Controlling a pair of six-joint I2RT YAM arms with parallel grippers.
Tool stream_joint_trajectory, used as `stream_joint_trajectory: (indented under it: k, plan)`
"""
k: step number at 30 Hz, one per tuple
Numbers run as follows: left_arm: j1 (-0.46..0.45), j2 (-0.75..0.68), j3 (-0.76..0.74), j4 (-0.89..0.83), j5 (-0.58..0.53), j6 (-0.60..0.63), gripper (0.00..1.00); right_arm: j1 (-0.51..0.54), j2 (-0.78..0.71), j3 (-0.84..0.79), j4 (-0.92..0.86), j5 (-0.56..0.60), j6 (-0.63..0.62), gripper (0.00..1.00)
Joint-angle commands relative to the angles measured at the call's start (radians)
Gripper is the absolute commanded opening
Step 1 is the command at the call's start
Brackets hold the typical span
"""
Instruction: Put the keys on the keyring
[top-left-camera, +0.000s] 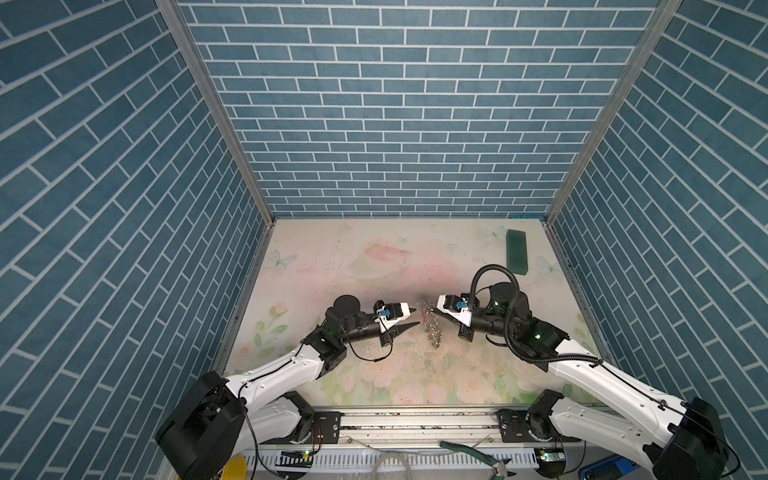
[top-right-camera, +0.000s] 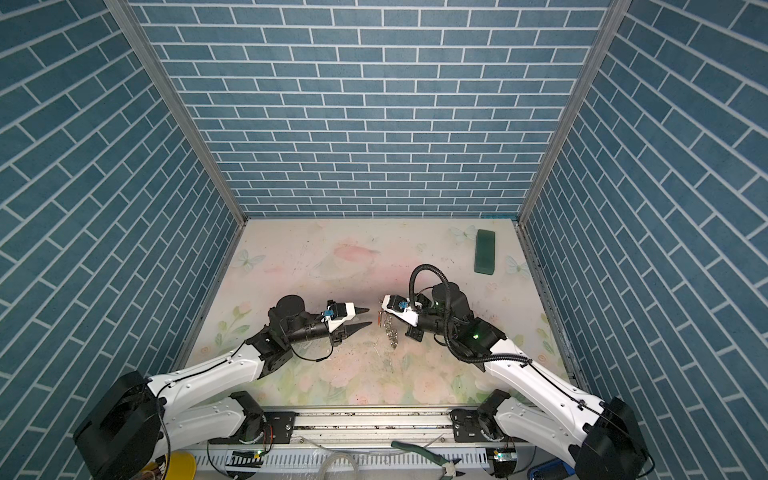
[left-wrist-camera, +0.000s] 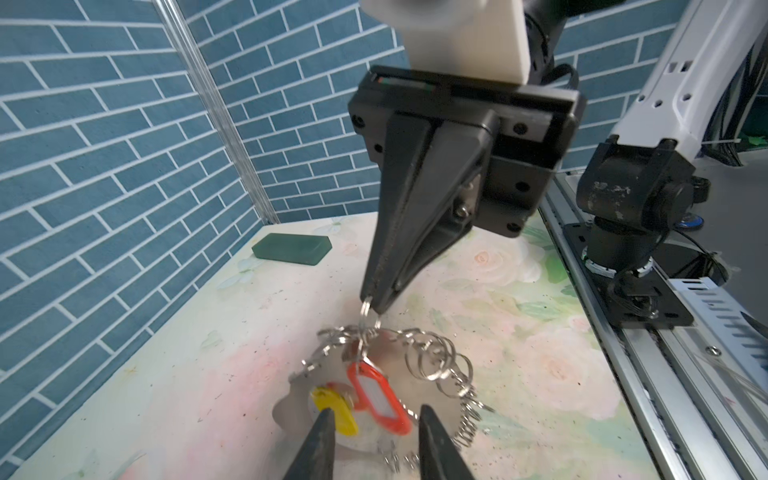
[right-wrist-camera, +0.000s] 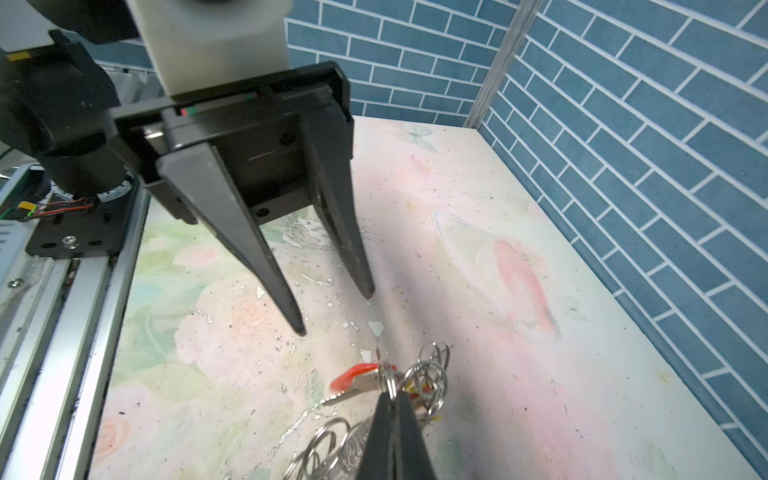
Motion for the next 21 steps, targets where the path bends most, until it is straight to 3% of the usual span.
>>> stream_joint_trajectory:
  k: [1, 8, 21]
  plan:
    - [0.000, 0.032, -0.005, 0.131, 0.024, -0.080, 0.35, -0.002, 0.002, -0.002, 0.033, -0.083, -0.010, 0.00]
    - [0.000, 0.093, 0.016, 0.189, 0.111, -0.120, 0.27, 0.000, 0.014, -0.002, 0.055, -0.126, -0.001, 0.00]
    - [0.000, 0.128, 0.034, 0.175, 0.161, -0.127, 0.13, -0.001, 0.032, -0.017, 0.116, -0.147, 0.024, 0.00]
